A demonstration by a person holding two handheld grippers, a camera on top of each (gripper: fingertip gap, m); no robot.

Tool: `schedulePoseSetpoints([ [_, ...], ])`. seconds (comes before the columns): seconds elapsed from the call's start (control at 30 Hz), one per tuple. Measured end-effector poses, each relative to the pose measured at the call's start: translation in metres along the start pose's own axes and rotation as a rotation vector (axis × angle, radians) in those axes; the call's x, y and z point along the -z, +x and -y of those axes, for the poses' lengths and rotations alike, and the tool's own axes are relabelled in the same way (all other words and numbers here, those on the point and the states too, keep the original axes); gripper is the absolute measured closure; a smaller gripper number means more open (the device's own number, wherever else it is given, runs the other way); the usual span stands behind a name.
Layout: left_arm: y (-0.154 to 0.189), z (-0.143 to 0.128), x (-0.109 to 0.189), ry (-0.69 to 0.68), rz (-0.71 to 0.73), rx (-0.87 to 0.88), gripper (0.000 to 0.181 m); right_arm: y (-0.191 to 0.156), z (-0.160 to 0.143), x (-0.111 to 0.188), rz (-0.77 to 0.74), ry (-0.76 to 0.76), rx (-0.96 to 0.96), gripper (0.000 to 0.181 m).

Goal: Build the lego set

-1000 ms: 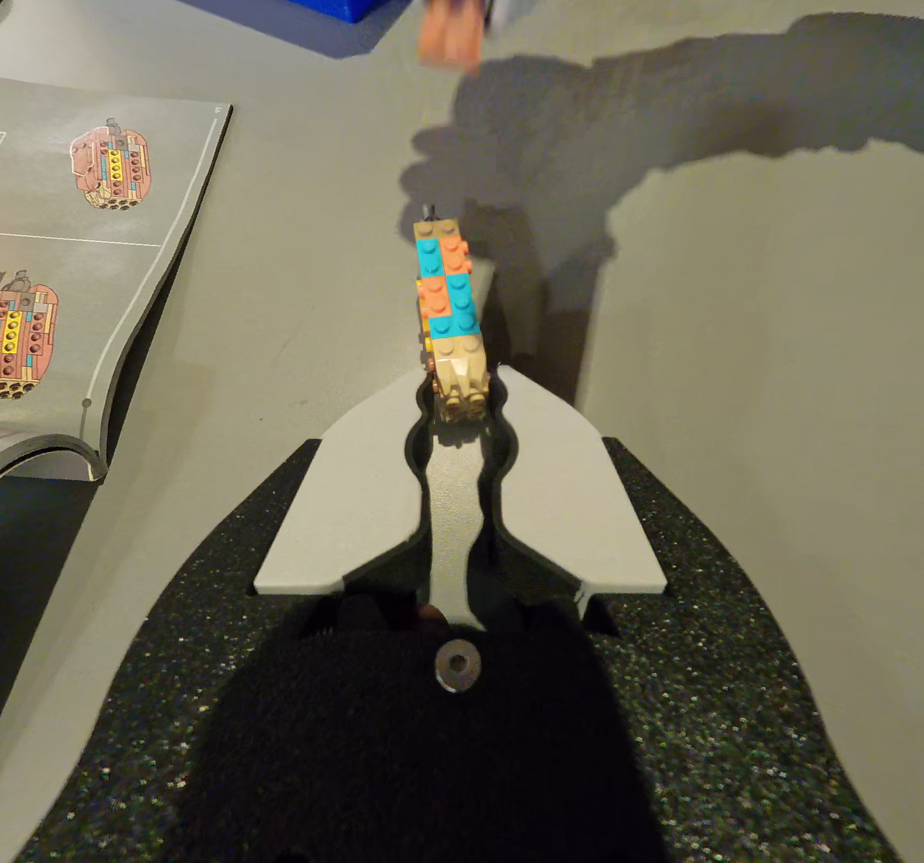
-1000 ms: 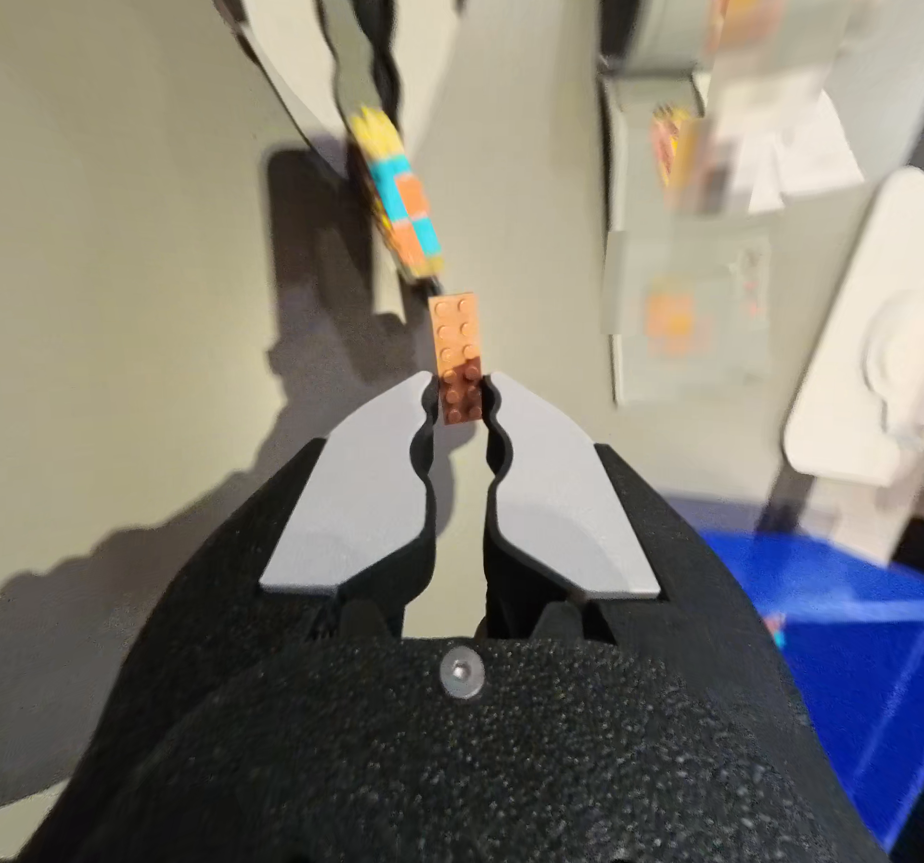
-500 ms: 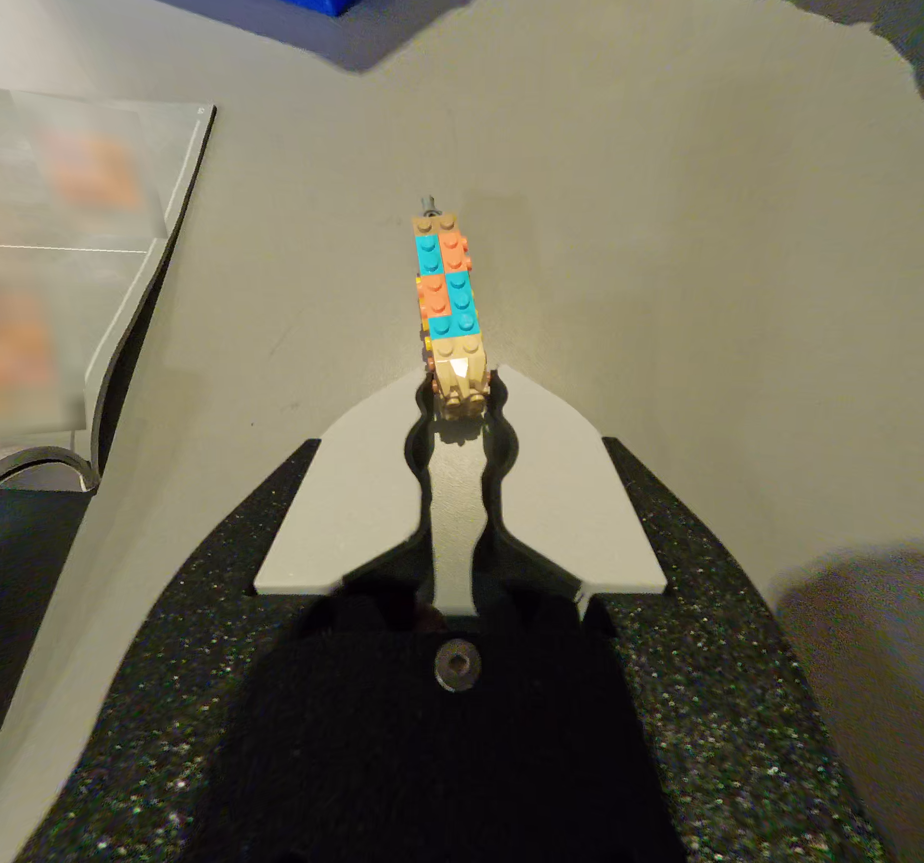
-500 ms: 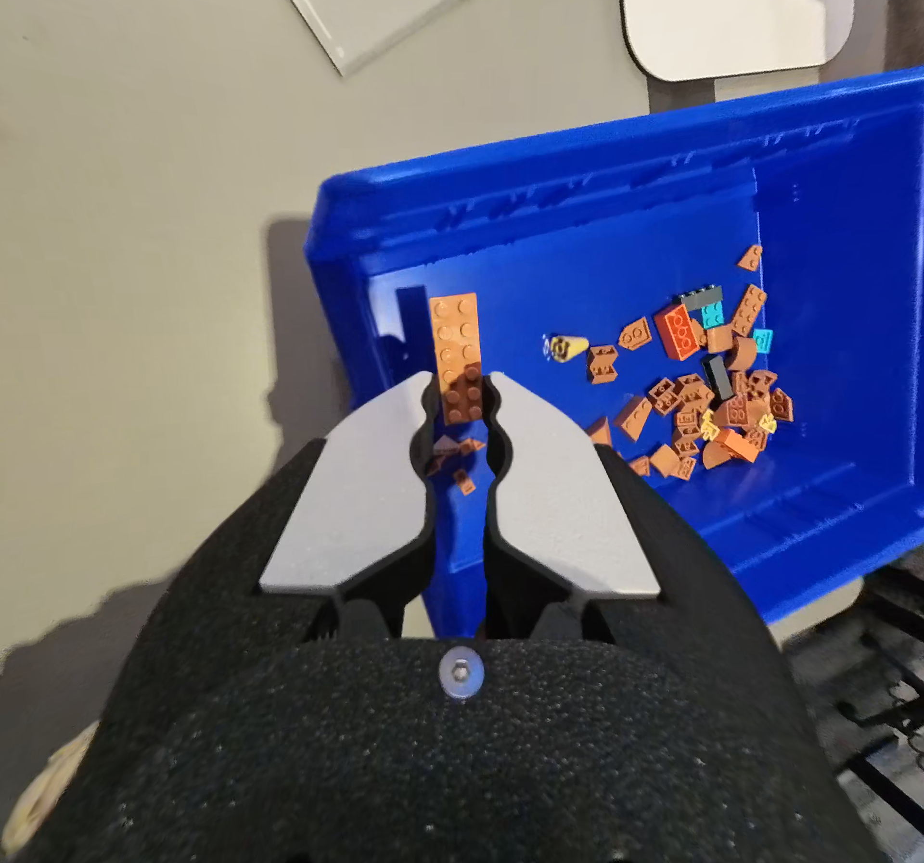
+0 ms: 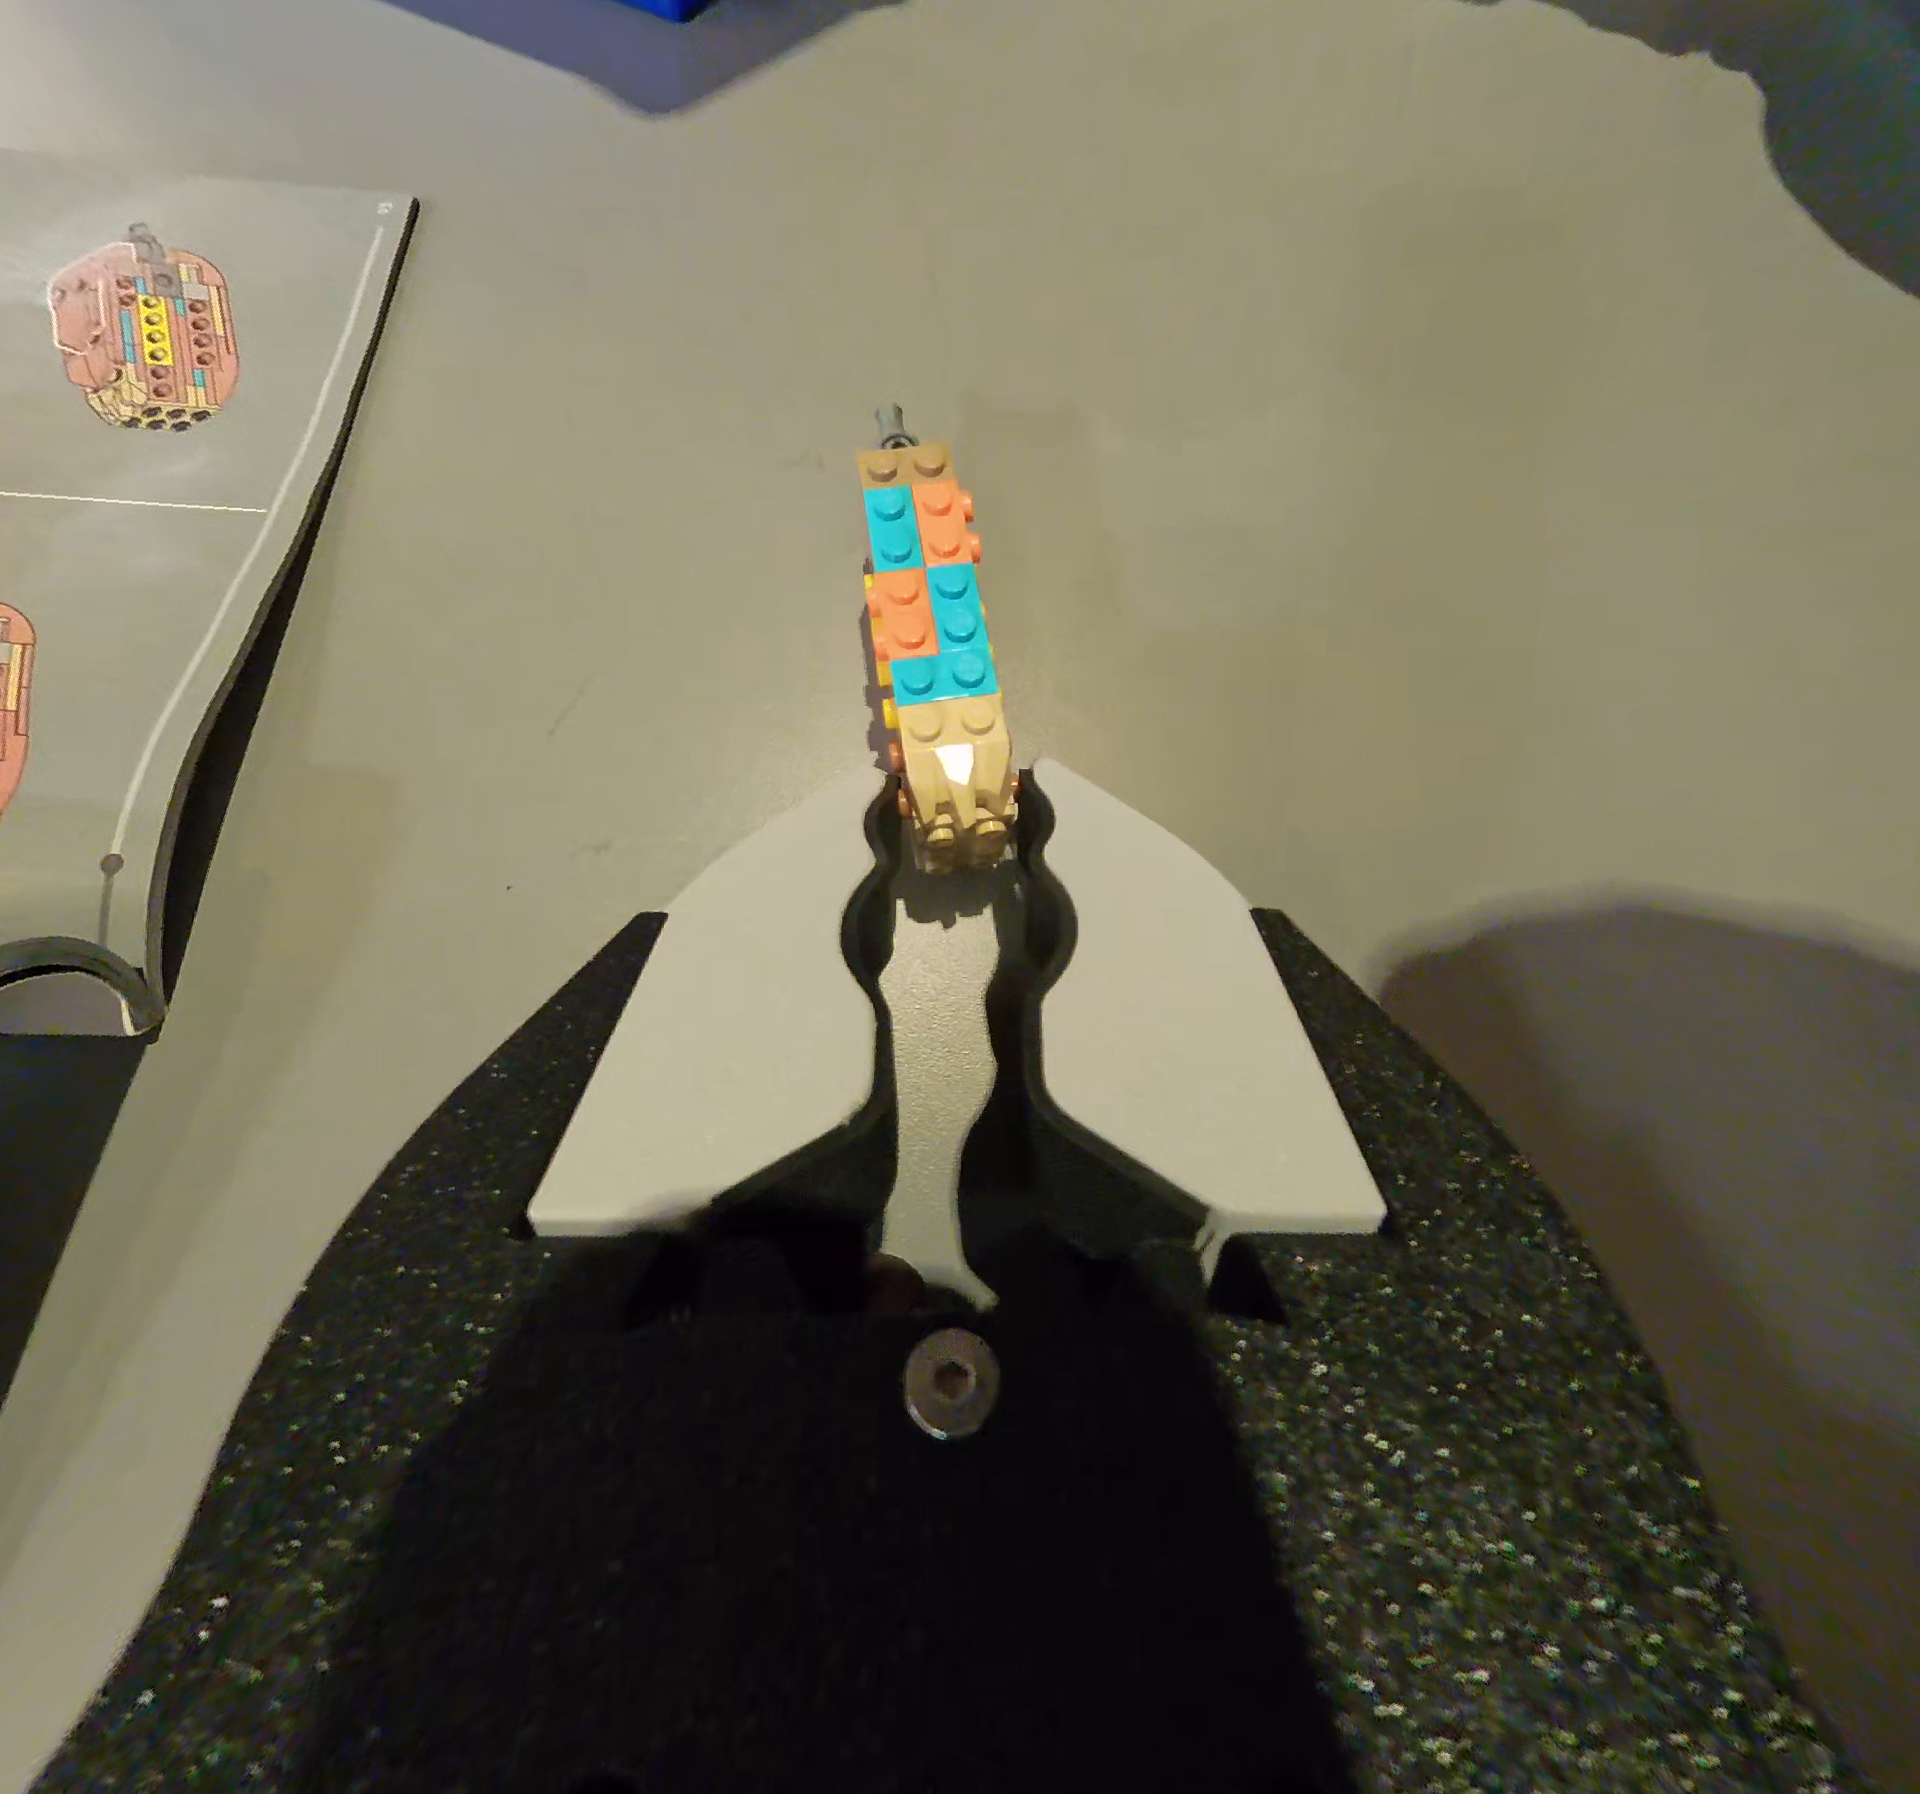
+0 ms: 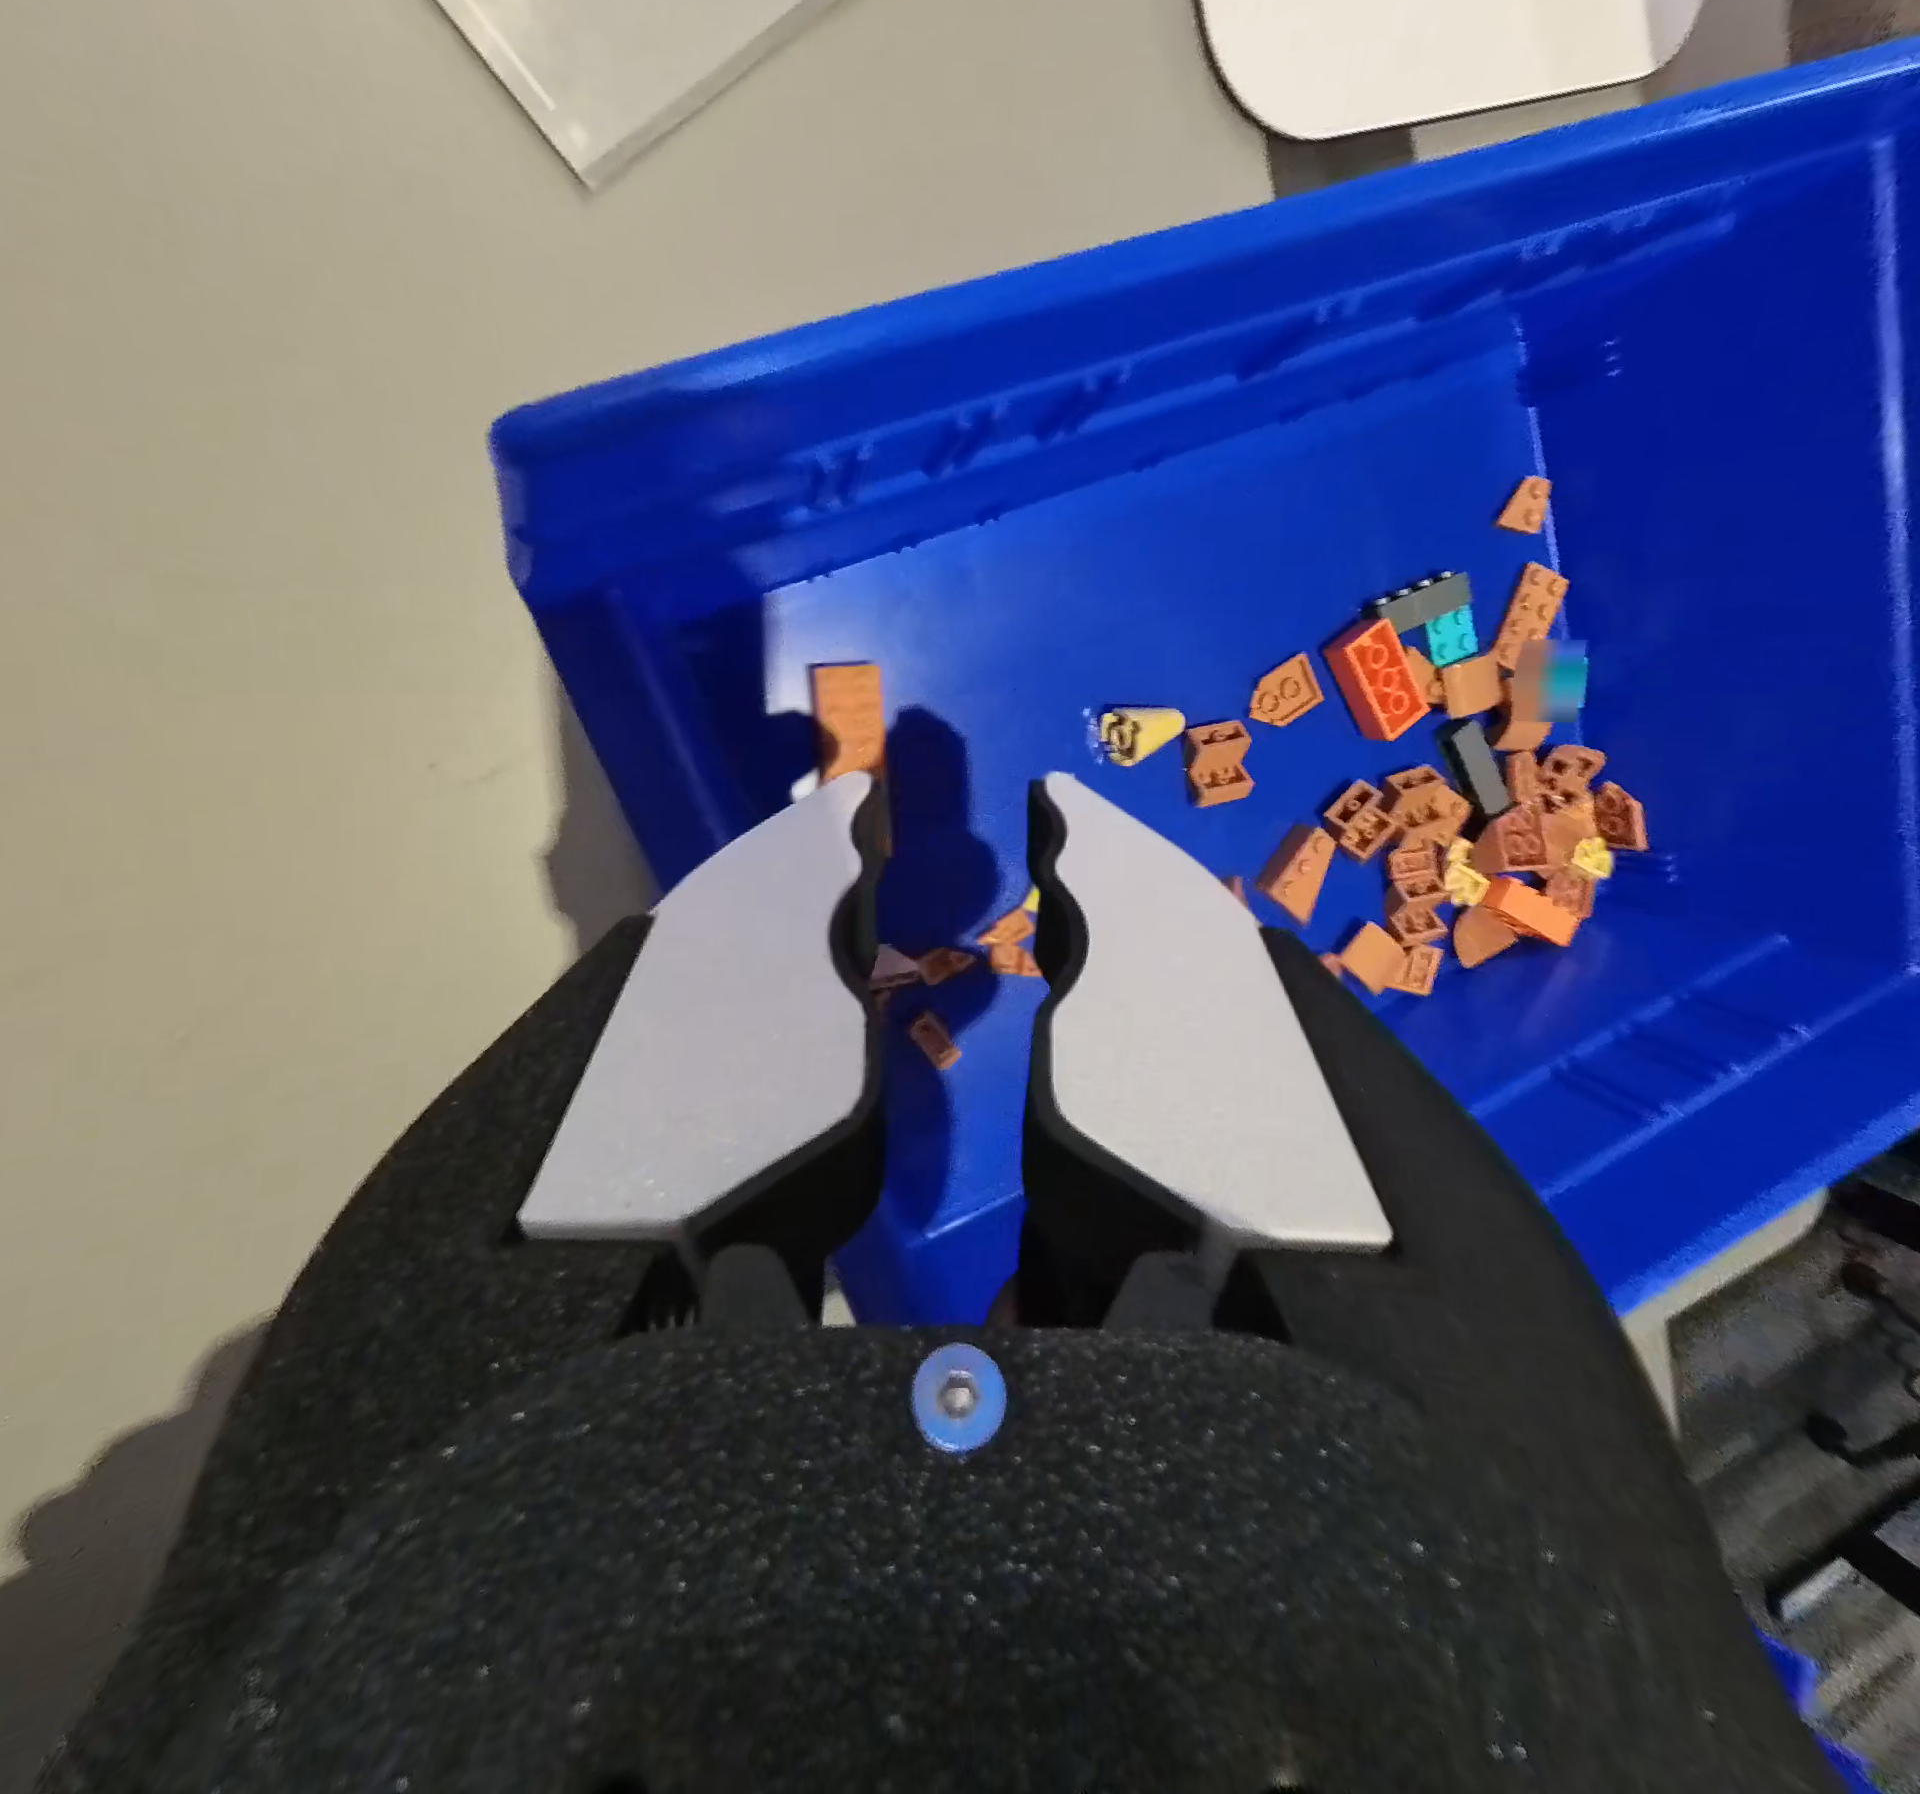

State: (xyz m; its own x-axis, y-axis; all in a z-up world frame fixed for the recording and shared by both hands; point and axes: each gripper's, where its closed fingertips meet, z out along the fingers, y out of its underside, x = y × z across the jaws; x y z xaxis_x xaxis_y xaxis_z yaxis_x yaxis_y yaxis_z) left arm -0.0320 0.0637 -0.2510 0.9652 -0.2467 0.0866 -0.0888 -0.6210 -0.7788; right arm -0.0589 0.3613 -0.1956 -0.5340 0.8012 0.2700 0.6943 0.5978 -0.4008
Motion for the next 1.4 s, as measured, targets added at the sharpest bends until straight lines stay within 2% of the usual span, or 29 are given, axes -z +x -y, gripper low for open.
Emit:
schedulePoseSetpoints([
  [0.13, 0.001, 0.000, 0.000, -0.002, 0.008, -0.017, 0.160, 0.034, 0.010, 0.008, -0.029, 0.004, -0.038, 0.155],
  [0.33, 0.000, 0.000, 0.000, 0.004, 0.013, -0.017, 0.160, 0.079, 0.019, 0.000, -0.045, -0.005, -0.099, 0.156],
  [0.5, 0.000, 0.001, 0.001, 0.010, 0.016, -0.014, 0.160, 0.100, 0.017, -0.009, -0.068, -0.024, -0.124, 0.156],
  [0.93, -0.001, 0.001, 0.001, 0.010, 0.009, 0.007, 0.160, 0.116, 0.008, -0.031, -0.073, -0.057, -0.130, 0.157],
  [1.4, -0.001, 0.000, 0.001, 0.009, 0.011, 0.004, 0.160, 0.125, 0.014, -0.036, -0.065, -0.041, -0.155, 0.157],
])
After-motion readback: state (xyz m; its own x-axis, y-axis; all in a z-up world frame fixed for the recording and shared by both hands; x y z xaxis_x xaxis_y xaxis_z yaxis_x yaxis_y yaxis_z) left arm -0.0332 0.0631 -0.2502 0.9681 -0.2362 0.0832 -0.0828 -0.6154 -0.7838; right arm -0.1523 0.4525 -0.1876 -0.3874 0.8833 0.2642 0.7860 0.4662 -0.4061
